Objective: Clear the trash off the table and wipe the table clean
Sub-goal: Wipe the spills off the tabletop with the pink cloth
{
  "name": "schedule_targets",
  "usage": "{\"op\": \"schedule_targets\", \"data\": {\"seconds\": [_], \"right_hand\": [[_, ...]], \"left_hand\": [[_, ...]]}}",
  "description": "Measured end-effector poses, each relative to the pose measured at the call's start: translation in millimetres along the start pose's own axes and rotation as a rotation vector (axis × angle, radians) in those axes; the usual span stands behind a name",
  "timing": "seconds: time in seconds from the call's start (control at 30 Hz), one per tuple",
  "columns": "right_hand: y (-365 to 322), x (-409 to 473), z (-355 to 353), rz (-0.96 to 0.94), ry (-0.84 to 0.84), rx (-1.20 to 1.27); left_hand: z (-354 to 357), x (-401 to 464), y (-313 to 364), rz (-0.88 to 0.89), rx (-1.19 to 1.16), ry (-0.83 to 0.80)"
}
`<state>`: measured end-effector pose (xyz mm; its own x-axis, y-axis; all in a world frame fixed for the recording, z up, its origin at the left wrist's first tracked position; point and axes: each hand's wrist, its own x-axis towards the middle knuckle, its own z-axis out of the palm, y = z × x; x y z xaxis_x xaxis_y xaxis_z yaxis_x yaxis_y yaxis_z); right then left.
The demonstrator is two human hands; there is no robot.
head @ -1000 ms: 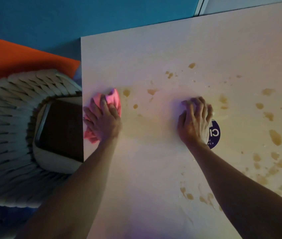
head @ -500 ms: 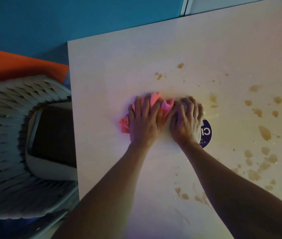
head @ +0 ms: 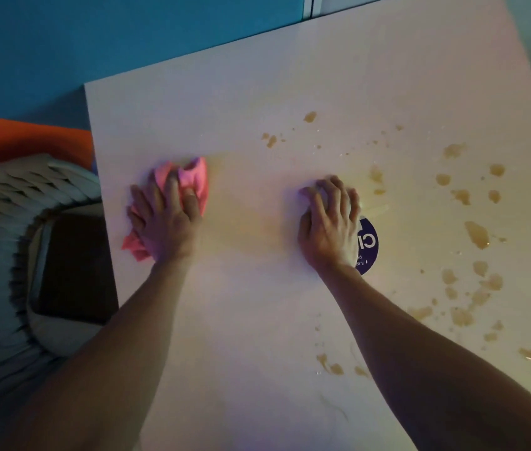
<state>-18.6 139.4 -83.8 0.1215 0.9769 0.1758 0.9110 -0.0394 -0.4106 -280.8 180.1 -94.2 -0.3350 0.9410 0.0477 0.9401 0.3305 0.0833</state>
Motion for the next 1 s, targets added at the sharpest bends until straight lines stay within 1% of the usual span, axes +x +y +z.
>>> {"op": "schedule_targets", "data": {"seconds": [0.07,0.13,0.2,0.3,0.37,0.43,0.47,0.53,0.57,0.6,0.63,0.67,0.7,0.73,0.83,0.93,1.0], "right_hand": [[-1.7,0.0,0.2,-0.003,0.002,0.010],[-2.6,0.5,0.4,-0.003,0.011,0.021],[-0.8,1.2,0.2,0.001,0.020,0.017],[0.8,0.9,0.2,0.000,0.022,0.012],[0.0,0.3,-0.3,0.003,0.033,0.020],[2.0,-0.6,-0.7,0.006,0.036,0.021],[2.1,-0.4,-0.6,0.004,0.038,0.025],[2.1,-0.3,-0.5,0.005,0.039,0.030],[1.8,-0.2,-0.2,0.005,0.037,0.030],[1.3,0.2,-0.1,0.005,0.038,0.028],[0.9,0.8,-0.2,0.004,0.039,0.025],[1.8,1.1,-0.4,0.003,0.038,0.022],[2.0,1.7,-0.7,0.001,0.035,0.016],[2.2,1.7,-0.7,-0.003,0.033,0.008],[2.3,0.7,-0.6,-0.006,0.028,0.001],[1.6,0.7,-0.9,-0.007,0.026,0.001],[-0.4,0.4,-0.3,-0.019,0.034,-0.004]], "left_hand": [[1.9,16.6,18.5,-0.060,-0.039,0.006],[3.9,30.2,42.1,-0.052,-0.066,0.010],[11.0,33.9,74.0,0.045,-0.077,0.009],[16.6,11.5,118.4,0.240,-0.068,-0.003],[11.4,-6.7,132.6,0.359,-0.081,-0.021],[3.9,-16.0,132.7,0.478,-0.098,-0.081],[-3.0,-13.6,128.5,0.498,-0.154,-0.129],[-21.6,-2.4,120.0,0.454,-0.360,-0.224],[-29.4,2.5,114.4,0.429,-0.482,-0.220],[-35.8,6.6,107.1,0.404,-0.585,-0.162],[-39.1,12.3,98.1,0.375,-0.643,-0.062],[-38.3,19.0,87.6,0.347,-0.652,0.029],[-34.9,26.1,75.6,0.319,-0.629,0.086],[-30.3,31.1,63.0,0.290,-0.585,0.102],[-9.8,29.5,29.0,0.224,-0.382,0.081],[6.2,12.4,17.7,0.259,-0.211,0.072],[9.1,5.9,17.7,0.255,-0.157,0.073]]}}
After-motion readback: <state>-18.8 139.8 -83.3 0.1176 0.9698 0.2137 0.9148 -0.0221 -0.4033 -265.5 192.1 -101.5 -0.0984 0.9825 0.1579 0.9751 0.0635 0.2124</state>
